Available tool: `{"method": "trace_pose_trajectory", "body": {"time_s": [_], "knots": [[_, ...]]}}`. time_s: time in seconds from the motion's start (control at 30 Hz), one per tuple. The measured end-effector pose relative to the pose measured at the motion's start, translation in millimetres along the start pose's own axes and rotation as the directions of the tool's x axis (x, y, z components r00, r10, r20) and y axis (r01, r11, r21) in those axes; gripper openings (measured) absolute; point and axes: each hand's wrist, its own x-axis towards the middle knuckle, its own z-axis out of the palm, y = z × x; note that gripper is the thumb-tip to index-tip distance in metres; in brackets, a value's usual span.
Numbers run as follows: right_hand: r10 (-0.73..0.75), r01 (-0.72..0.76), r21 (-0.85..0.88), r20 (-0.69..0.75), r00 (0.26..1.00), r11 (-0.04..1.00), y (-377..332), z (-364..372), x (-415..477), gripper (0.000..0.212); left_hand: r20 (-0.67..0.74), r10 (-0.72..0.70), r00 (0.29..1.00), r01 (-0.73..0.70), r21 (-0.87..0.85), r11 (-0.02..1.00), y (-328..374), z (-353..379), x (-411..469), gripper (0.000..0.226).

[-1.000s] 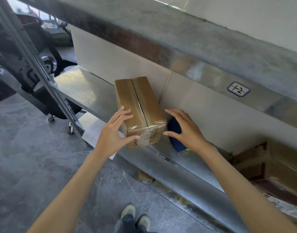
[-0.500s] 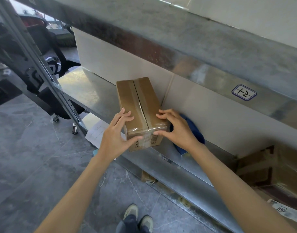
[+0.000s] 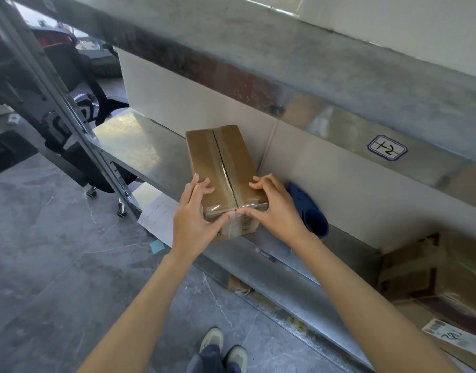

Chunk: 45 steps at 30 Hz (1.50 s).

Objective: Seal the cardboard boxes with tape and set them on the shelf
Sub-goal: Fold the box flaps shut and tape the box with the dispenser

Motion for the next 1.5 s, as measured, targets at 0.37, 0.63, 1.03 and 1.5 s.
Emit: {"method": "trace_pose_trajectory", "body": {"time_s": [0.37,0.63,1.03,1.5], "knots": [[-0.097,0.106,-0.035,0.194,0.976,0.994,20,-35,9,0.053,0.264,0.106,0.959,-0.080,-0.106,0.991,-22,-41,12,0.063],[-0.034,0.035,-0.050,0.025,0.999,0.998,3,-16,-2,0.035,0.076,-0.028,0.997,0.029,-0.019,0.999,3,-24,3,0.038],[-0.012,0.011,0.032,0.036,0.999,0.999,5,-22,4,0.028,0.076,-0.059,0.995,0.067,-0.104,0.992,3,-26,2,0.038],[-0.035,0.032,0.024,0.145,0.989,0.999,10,-33,3,0.043,0.231,-0.019,0.973,0.050,-0.129,0.990,-6,-38,5,0.051]]}}
